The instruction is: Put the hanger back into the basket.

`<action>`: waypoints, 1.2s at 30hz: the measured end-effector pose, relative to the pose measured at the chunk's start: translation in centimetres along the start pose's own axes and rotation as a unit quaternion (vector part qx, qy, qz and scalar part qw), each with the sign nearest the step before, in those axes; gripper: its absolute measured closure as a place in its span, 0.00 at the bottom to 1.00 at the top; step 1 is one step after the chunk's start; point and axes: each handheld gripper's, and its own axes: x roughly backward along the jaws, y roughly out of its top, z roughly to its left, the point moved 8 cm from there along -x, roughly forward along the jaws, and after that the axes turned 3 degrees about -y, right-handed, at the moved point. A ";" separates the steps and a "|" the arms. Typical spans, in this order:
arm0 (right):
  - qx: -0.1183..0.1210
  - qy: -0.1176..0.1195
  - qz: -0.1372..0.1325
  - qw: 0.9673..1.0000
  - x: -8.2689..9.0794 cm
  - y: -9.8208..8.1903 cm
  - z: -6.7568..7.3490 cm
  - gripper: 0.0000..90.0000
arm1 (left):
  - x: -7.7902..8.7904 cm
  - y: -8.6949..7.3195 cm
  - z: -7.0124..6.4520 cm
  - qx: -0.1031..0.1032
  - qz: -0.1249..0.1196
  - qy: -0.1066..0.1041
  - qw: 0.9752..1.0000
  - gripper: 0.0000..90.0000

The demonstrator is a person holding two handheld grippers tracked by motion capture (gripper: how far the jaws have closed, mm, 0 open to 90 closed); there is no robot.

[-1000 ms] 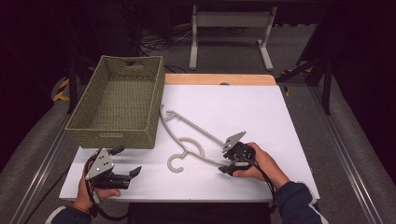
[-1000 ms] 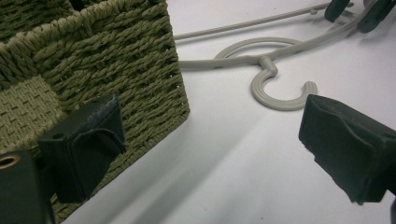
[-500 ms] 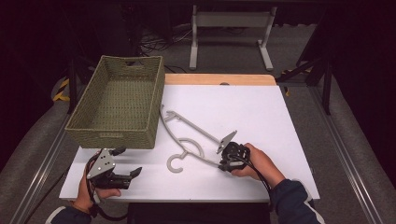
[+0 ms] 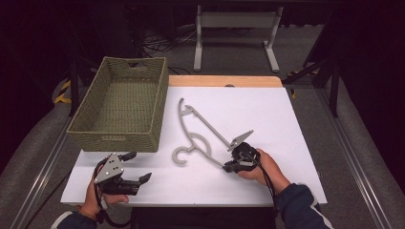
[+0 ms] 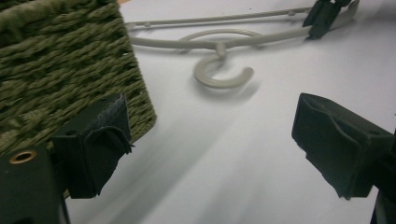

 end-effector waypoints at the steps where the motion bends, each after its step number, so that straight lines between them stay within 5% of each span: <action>1: -0.015 0.008 -0.019 1.000 0.0 0.3 0.0 0.92 | -0.2 0.1 -0.2 0.003 0.001 -0.005 1.000 0.14; 7: -0.070 0.033 -0.093 0.993 0.8 1.4 -0.5 0.93 | -1.6 0.9 -1.2 0.022 -0.007 -0.031 0.999 0.18; 16: -0.075 0.050 -0.178 0.980 2.4 2.8 0.3 0.93 | -5.6 4.2 -3.0 0.051 -0.032 -0.081 0.995 0.24; 22: -0.071 0.055 -0.247 0.965 3.7 3.8 1.0 0.92 | -8.8 8.8 -3.4 0.076 -0.091 -0.125 0.985 0.35; 25: -0.068 0.057 -0.272 0.958 4.1 4.0 1.1 0.92 | -10.4 10.3 -3.6 0.099 -0.107 -0.141 0.979 0.41; 26: -0.068 0.057 -0.272 0.958 4.1 4.0 1.1 0.92 | -10.4 10.3 -3.6 0.099 -0.107 -0.141 0.979 0.44; 27: -0.062 0.054 -0.288 0.954 4.6 4.1 1.2 0.92 | -11.6 10.8 -3.8 0.104 -0.105 -0.147 0.978 0.45; 32: -0.054 0.052 -0.297 0.952 4.7 4.2 1.5 0.92 | -13.1 11.5 -4.4 0.114 -0.114 -0.177 0.971 0.51; 33: -0.050 0.051 -0.298 0.952 4.7 4.2 1.5 0.92 | -13.2 11.6 -4.4 0.108 -0.112 -0.177 0.972 0.52; 34: -0.049 0.052 -0.299 0.952 4.6 4.3 1.6 0.92 | -13.3 11.7 -4.5 0.119 -0.116 -0.185 0.969 0.53; 36: -0.046 0.054 -0.299 0.952 4.6 4.3 1.8 0.92 | -13.3 11.8 -4.4 0.123 -0.114 -0.183 0.969 0.60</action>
